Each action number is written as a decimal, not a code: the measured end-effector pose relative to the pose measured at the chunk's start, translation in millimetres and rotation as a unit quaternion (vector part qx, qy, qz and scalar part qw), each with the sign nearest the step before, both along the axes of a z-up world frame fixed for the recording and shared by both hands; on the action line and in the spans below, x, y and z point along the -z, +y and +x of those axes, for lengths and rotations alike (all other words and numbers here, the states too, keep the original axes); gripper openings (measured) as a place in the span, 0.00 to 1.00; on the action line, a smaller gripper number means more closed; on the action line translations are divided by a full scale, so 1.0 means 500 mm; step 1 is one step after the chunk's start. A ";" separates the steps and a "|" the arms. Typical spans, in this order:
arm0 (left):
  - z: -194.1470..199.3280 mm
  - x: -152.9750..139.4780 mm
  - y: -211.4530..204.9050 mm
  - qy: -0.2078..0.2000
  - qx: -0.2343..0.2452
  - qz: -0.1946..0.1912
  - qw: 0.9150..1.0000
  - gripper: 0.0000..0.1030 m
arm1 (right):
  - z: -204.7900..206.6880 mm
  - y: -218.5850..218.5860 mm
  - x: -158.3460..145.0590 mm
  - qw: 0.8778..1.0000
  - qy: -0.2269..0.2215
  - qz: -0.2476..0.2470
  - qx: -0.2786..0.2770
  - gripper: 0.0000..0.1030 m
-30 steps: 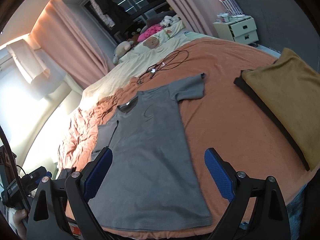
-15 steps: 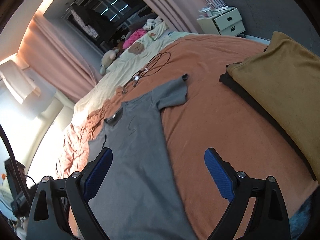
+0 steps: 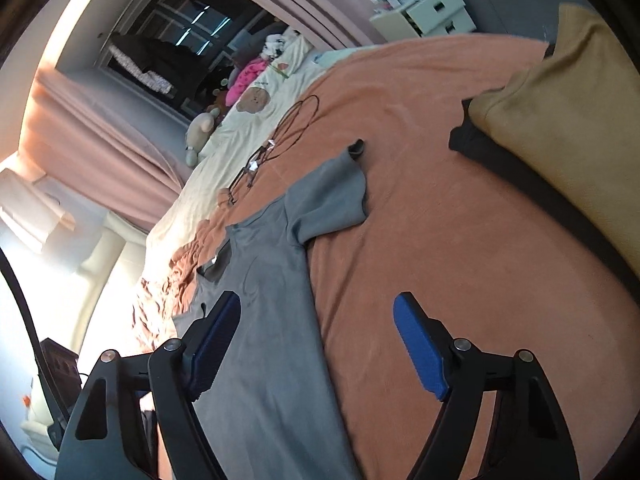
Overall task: Fold small clothes
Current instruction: 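Move the right tool toward the t-shirt's other sleeve and side edge, then grasp the grey sleeve edge with the right gripper and lift it, then fold the held side inward over the shirt body with the right gripper while the left gripper pinches the fold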
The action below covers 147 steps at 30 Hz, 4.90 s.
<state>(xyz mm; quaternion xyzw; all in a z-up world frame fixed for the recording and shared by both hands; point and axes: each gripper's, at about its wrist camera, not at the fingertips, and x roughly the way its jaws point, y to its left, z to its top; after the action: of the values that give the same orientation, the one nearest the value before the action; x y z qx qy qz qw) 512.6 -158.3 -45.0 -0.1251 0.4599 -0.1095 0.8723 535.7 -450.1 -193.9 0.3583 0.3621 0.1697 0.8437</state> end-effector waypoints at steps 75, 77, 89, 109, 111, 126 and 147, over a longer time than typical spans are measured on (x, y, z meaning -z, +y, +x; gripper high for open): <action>0.400 0.117 0.093 0.060 -0.017 0.061 0.996 0.25 | 0.421 0.273 -0.018 0.984 -0.017 0.089 -0.154 0.03; 0.399 0.114 0.110 0.060 -0.027 0.060 0.996 0.25 | 0.431 0.293 -0.011 0.983 -0.014 0.083 -0.161 0.03; 0.388 0.111 0.150 0.068 -0.052 0.056 0.995 0.25 | 0.464 0.310 0.011 0.977 0.060 0.078 -0.189 0.43; 0.419 0.079 -0.001 0.056 -0.003 0.046 0.997 0.31 | 0.375 0.098 -0.028 0.995 0.046 0.069 -0.058 0.84; 0.425 0.088 -0.021 0.058 0.005 0.047 0.997 0.38 | 0.353 0.099 -0.017 0.995 0.050 0.069 -0.052 0.75; 0.462 0.186 -0.113 0.062 0.030 0.096 0.993 0.60 | 0.316 0.092 0.000 0.993 0.083 0.080 -0.033 0.52; 0.469 0.090 0.015 0.030 -0.011 0.113 0.993 0.04 | 0.322 0.101 -0.002 0.994 0.083 0.065 -0.029 0.52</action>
<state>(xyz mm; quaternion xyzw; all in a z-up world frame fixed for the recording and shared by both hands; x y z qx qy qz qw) 747.4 -150.7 -89.9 -0.0339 0.4939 -0.0435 0.8678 696.7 -399.6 -193.2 0.4148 0.4294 0.1872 0.7801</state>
